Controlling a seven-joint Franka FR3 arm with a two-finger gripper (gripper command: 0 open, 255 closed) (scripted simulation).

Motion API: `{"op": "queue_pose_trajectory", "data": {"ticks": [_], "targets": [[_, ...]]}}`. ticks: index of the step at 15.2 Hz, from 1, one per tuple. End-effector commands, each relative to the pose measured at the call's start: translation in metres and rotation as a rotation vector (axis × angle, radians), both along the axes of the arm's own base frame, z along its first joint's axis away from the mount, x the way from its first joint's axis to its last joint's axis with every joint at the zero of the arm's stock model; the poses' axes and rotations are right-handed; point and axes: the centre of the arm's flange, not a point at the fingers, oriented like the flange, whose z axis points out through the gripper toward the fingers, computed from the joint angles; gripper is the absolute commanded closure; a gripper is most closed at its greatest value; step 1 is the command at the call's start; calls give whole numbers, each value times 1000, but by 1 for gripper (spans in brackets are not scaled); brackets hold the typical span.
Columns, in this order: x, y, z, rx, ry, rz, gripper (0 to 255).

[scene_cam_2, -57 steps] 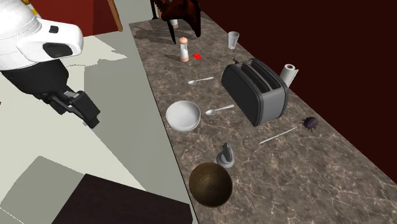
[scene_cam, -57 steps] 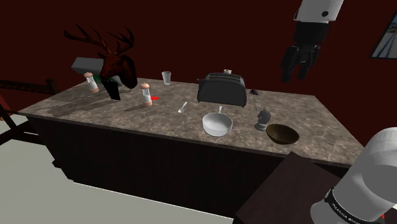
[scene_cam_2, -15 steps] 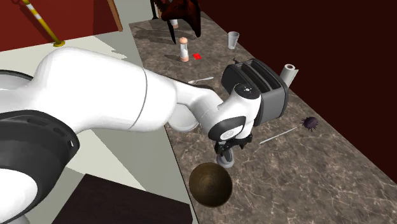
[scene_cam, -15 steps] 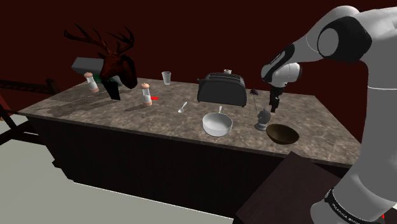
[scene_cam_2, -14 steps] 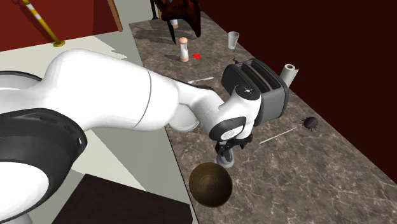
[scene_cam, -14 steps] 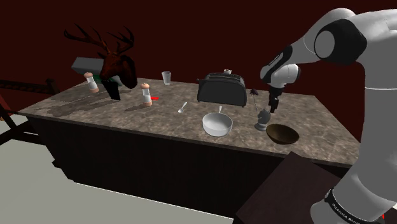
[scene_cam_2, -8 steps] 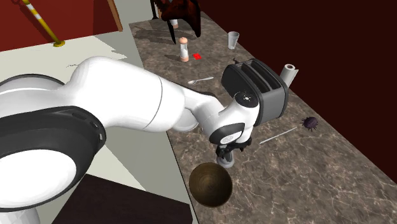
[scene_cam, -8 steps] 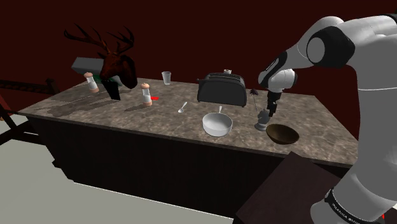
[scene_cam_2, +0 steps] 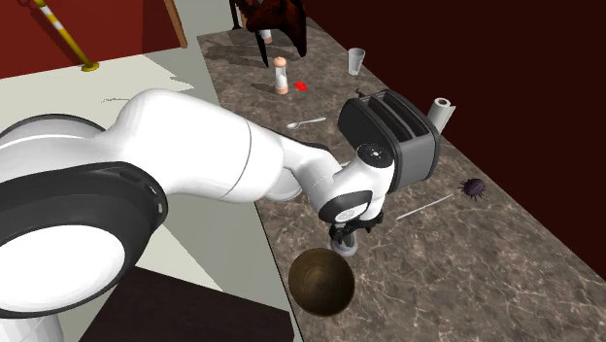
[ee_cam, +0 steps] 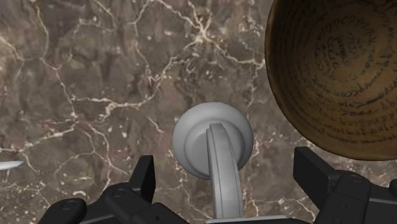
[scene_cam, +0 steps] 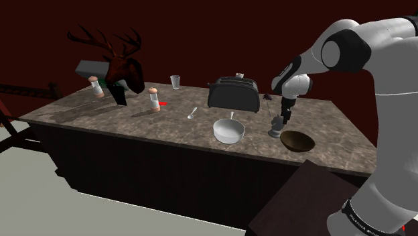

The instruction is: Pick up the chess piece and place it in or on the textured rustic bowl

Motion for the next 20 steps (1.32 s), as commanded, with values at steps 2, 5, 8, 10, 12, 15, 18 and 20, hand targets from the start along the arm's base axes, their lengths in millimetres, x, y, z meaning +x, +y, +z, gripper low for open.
{"op": "queue_pose_trajectory", "data": {"ticks": [2, 5, 8, 10, 12, 15, 18, 20], "targets": [[0, 0, 0, 0, 0, 0, 255], [0, 0, 0, 0, 0, 0, 255], [0, 0, 0, 0, 0, 0, 255], [0, 0, 0, 0, 0, 0, 255], [0, 0, 5, 0, 0, 0, 255], [0, 0, 21, 0, 0, 0, 255], [0, 0, 37, 0, 0, 0, 255], [0, 0, 47, 0, 0, 0, 255]]}}
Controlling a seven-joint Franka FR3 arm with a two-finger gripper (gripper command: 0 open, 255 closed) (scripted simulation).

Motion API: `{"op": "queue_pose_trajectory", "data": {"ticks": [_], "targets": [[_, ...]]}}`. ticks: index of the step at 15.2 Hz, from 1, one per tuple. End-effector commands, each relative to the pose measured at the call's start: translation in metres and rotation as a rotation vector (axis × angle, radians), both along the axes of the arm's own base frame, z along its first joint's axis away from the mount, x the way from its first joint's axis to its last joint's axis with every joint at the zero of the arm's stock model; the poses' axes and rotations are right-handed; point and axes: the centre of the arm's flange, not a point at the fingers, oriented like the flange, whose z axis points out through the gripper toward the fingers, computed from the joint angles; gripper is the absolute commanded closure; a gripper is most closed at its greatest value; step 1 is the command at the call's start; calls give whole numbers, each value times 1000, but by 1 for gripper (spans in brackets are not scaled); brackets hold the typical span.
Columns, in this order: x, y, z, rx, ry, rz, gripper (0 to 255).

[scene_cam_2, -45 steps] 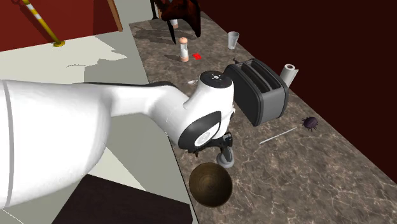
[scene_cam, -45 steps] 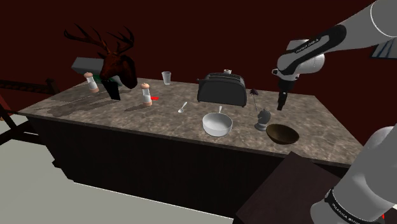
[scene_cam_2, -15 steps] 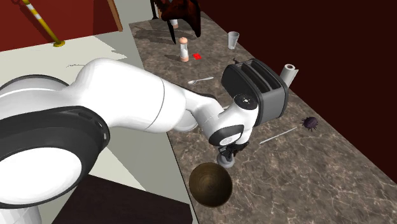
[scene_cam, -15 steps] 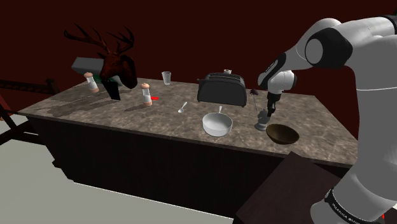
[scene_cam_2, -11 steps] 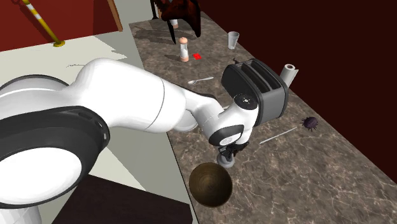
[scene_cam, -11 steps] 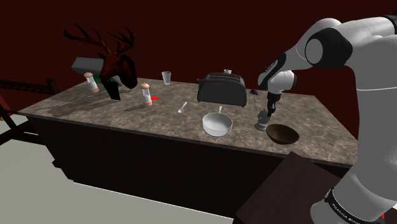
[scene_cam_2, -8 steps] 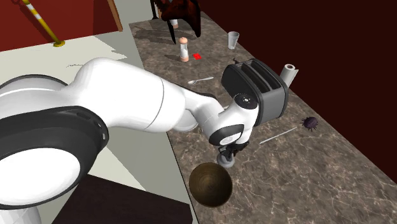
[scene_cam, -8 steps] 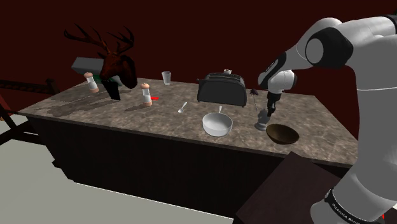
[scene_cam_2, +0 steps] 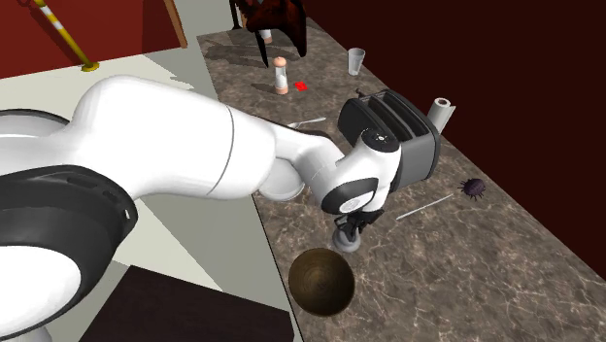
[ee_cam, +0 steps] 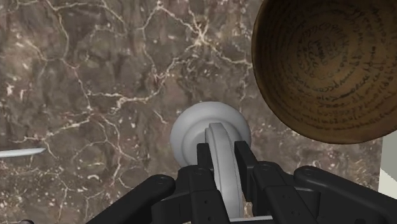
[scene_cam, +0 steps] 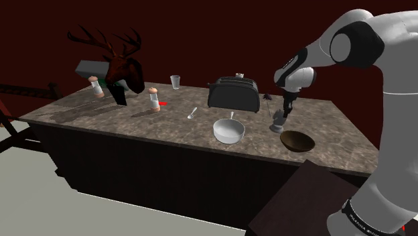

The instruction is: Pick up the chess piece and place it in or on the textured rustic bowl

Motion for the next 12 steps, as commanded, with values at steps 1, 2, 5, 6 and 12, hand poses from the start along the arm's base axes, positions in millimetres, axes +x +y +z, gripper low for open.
{"op": "queue_pose_trajectory", "data": {"ticks": [1, 2, 5, 6, 12], "targets": [[1, 0, 12, 0, 0, 0, 255], [1, 0, 17, 0, 0, 0, 255], [1, 0, 33, 0, 0, 0, 255], [1, 0, 38, 0, 0, 0, 255], [1, 0, 70, 0, 0, 0, 255]]}}
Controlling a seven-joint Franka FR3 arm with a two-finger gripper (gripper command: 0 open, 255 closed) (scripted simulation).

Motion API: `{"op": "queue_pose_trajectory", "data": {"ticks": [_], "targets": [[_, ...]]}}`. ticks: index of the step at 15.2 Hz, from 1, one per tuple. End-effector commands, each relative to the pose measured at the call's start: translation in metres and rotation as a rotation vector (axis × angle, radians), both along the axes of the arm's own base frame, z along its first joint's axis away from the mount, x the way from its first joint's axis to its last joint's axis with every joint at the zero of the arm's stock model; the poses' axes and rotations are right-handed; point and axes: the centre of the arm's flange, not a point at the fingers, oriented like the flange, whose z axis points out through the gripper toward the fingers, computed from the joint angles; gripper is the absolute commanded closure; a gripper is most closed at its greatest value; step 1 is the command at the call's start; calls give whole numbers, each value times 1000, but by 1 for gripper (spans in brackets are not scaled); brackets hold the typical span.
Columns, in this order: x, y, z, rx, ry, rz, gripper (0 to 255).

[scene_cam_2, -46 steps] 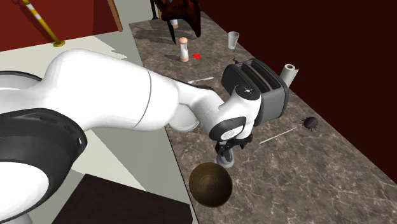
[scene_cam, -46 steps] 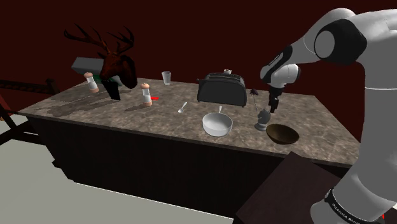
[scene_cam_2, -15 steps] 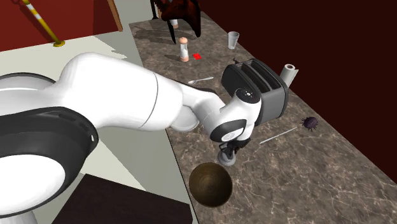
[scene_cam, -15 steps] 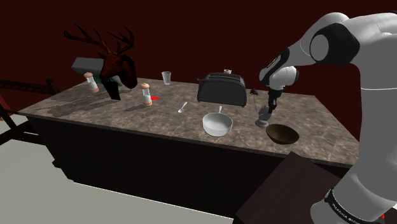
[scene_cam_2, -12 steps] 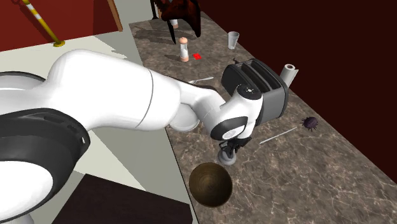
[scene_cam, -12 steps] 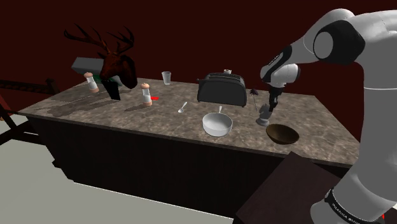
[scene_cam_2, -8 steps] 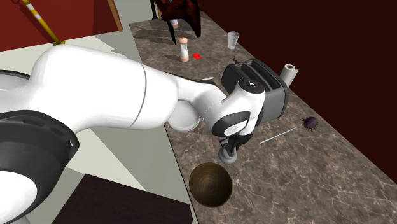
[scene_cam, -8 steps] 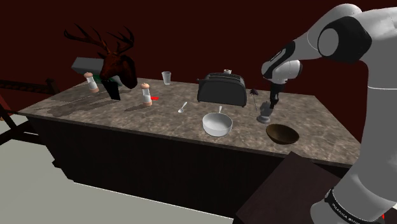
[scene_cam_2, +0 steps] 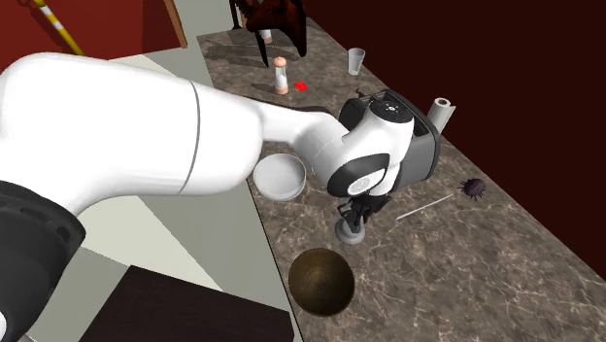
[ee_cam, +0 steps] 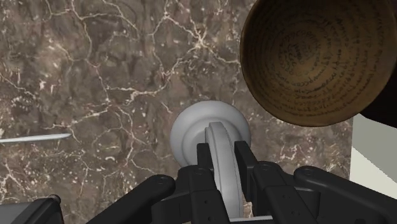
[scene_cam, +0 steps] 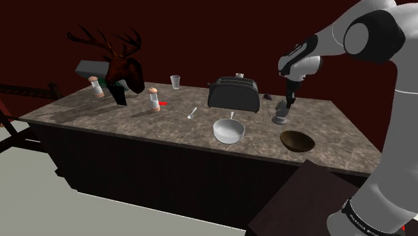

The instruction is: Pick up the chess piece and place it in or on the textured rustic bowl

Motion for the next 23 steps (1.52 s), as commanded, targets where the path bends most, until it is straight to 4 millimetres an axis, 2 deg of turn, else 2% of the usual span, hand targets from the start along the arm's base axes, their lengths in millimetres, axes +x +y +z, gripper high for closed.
{"op": "queue_pose_trajectory", "data": {"ticks": [1, 8, 20, 21, 23], "targets": [[1, 1, 12, 0, 0, 0, 255], [1, 1, 47, 0, 0, 0, 255], [-144, 48, 90, 0, 0, 0, 255], [-151, 50, 92, 0, 0, 0, 255], [-151, 50, 82, 0, 0, 0, 255]]}}
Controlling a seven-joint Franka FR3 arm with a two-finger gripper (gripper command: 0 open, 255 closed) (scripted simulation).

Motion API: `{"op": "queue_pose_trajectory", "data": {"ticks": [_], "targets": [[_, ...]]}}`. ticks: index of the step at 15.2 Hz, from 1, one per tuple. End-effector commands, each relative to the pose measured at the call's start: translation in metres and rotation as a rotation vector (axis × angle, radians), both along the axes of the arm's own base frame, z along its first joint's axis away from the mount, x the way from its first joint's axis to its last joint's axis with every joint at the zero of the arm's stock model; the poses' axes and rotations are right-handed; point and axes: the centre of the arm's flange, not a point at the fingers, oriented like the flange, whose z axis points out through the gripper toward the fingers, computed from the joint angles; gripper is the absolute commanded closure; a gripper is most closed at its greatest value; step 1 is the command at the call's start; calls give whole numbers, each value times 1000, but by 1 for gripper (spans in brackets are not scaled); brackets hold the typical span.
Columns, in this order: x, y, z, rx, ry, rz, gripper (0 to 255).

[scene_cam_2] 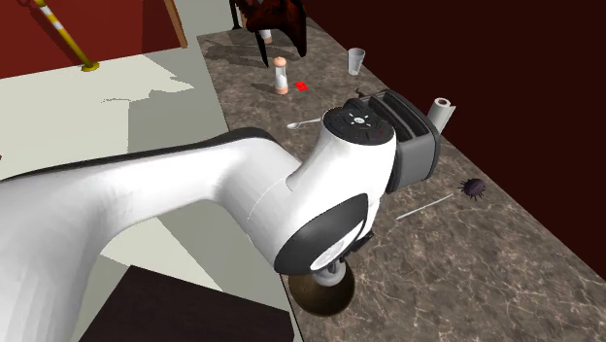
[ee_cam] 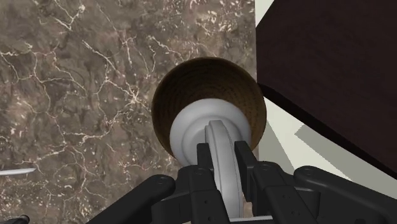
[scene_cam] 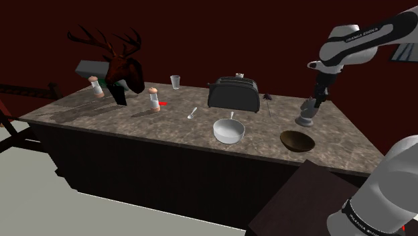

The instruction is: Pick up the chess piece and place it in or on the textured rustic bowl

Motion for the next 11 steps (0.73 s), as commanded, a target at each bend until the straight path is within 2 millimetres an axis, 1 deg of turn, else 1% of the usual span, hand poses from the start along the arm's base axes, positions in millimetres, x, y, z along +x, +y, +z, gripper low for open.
{"op": "queue_pose_trajectory", "data": {"ticks": [1, 11], "targets": [[-3, 1, -9, -1, 0, 0, 255], [-3, 1, -62, -1, 0, 0, 255]]}}
